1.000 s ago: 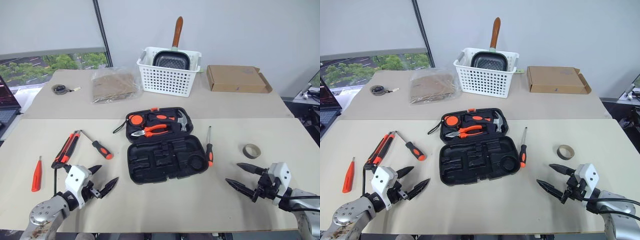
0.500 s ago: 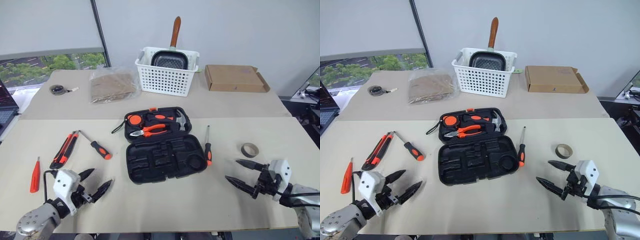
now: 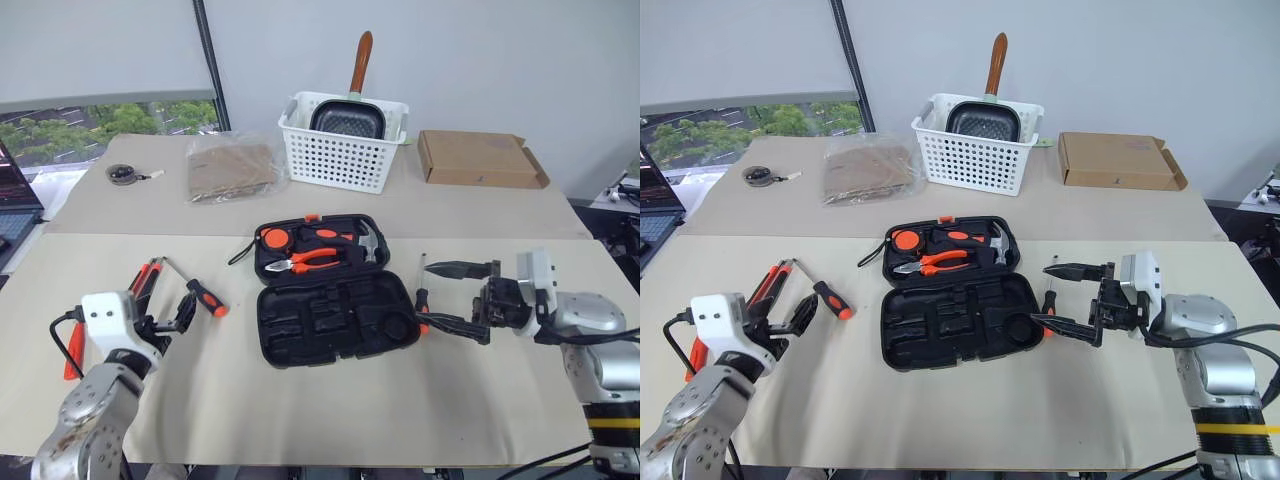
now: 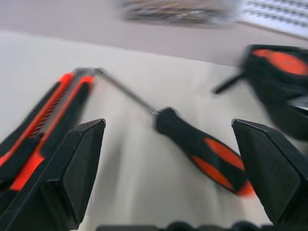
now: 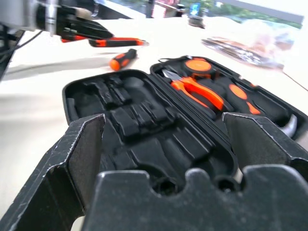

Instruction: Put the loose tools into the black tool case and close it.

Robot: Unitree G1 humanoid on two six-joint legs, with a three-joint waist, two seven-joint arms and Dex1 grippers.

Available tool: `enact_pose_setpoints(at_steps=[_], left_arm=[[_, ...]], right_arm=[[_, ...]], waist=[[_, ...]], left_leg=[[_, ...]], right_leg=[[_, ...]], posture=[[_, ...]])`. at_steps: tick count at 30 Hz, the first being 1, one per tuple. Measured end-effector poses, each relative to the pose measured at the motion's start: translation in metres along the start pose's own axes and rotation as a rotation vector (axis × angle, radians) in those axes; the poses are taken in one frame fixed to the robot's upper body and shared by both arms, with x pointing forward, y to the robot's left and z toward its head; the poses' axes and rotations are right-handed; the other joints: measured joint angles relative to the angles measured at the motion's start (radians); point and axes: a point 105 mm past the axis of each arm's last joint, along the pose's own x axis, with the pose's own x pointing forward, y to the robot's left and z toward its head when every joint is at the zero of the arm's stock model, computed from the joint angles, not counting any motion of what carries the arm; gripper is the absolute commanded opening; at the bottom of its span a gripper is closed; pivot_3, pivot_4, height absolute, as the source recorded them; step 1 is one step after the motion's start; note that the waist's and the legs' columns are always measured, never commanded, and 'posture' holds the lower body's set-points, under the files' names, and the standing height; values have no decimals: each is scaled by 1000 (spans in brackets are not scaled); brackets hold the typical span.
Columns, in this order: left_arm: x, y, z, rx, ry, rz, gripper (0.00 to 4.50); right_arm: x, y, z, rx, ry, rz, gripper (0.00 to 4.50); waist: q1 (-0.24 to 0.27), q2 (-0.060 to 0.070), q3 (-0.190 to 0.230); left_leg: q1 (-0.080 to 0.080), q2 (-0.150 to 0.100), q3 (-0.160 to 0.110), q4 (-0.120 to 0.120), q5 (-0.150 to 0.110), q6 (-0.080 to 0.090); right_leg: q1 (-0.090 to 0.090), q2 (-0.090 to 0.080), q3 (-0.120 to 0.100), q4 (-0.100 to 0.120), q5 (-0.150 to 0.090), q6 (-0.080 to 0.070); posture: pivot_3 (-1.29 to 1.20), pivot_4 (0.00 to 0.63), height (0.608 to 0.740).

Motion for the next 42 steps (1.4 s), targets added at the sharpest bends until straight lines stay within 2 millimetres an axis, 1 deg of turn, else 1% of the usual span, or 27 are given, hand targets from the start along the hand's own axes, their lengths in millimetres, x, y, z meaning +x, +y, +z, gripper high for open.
enact_pose_setpoints(at_steps=[2, 5, 8, 12, 18, 20, 21, 23, 25, 27, 28, 29, 31, 34, 38, 40, 42], left_arm=[[6, -3, -1, 42, 32, 62, 4500], [14, -3, -2, 40, 78, 192, 4500], [19, -8, -4, 44, 114, 229, 4500], [22, -15, -10, 53, 181, 274, 4500], [30, -30, -13, 55, 231, 274, 4500], [32, -34, -16, 34, 252, 267, 3989], [33, -37, -18, 10, 253, 254, 3826], [35, -40, -19, -1, 253, 230, 3015], [36, -37, -25, 4, 279, 241, 2400], [36, -33, -27, 7, 292, 260, 1480], [35, -32, -27, 5, 293, 265, 1279], [35, -30, -27, -2, 295, 272, 947], [36, -28, -26, -44, 292, 287, 970], [34, -18, -25, -66, 281, 311, 970], [24, -1, -23, -1, 252, 284, 970], [23, 1, -12, -13, 192, 207, 970], [26, -5, 2, -12, 121, 103, 970]], right_arm=[[5, -3, 5, -16, -7, 28, 4483], [12, -7, 12, -34, -16, 59, 4483], [14, -9, 15, -41, -20, 66, 4483], [19, -6, 16, -29, -16, 84, 4483], [27, -3, 26, -17, -42, 96, 4483], [28, -2, 28, -6, -50, 95, 4500], [29, -2, 29, -4, -53, 91, 4500], [29, -3, 30, 0, -54, 82, 4500], [29, -3, 30, -1, -54, 73, 4500], [28, -4, 29, 0, -54, 66, 4500], [28, -4, 29, 0, -54, 62, 4500], [27, -4, 29, 1, -54, 56, 4500], [25, -5, 29, 0, -56, 45, 4500], [20, -5, 27, 6, -55, 27, 4500], [13, -4, 21, 20, -49, -6, 4500], [7, -4, 18, 27, -39, -35, 4500], [4, -4, 15, 34, -36, -53, 4500]], waist=[[3, 0, 0], [4, -1, 0], [5, -1, 1], [6, -1, 1], [6, -1, 1], [6, -1, 1], [5, -1, 1], [2, -1, 1], [1, -2, 1], [3, -2, 1], [3, -2, 1], [3, -2, 1], [3, -2, 1], [0, -2, 1], [-1, -3, 2], [4, -3, 2], [11, -3, 2]], left_leg=[[0, 0, 0, 0, 0, 0], [1, 0, 0, 0, 1, -1], [1, 0, 0, 0, 1, -2], [1, 0, 0, 0, 2, -4], [2, 0, -1, 0, 1, -5], [3, 0, -1, 0, 0, -6], [3, 0, -1, 0, 0, -8], [3, 0, -1, 0, -1, -10], [2, 0, -1, 0, -1, -10], [2, 0, -1, 0, -1, -10], [2, 0, -1, 0, -1, -10], [2, 0, -1, 0, -1, -10], [2, 0, -1, 0, -1, -9], [3, 0, -1, 0, -1, -10], [0, 1, -1, -1, 0, -12], [-1, 1, -1, 0, 0, -12], [-1, 0, -1, 0, -1, -11]], right_leg=[[0, 0, 0, 0, 0, 0], [0, 0, 0, 1, 1, -1], [1, 1, -1, 1, 1, -2], [1, 0, -1, 1, 2, -3], [3, 0, -1, 1, 1, -1], [3, 0, -1, 1, 1, -1], [3, 0, -1, 1, 1, -1], [3, 0, -1, 1, 1, -1], [2, 1, -1, 1, 1, -1], [2, 1, -2, 1, 0, -1], [2, 1, -1, 1, 0, -1], [2, 0, -1, 1, 0, -1], [3, 0, -1, 1, 1, -1], [3, 0, -1, 1, 1, -1], [0, 1, -2, 2, 0, -2], [-2, 0, -2, 2, 0, -2], [-2, -1, -2, 1, 1, -2]], posture=[[0, 150, 700], [0, 150, 700], [0, 150, 700], [0, 150, 700], [0, 150, 700], [0, 150, 700], [0, 150, 700], [0, 150, 700], [0, 150, 700], [0, 150, 700], [0, 150, 700], [0, 150, 700], [0, 150, 700], [0, 150, 700], [0, 150, 700], [0, 150, 700], [0, 150, 700]])
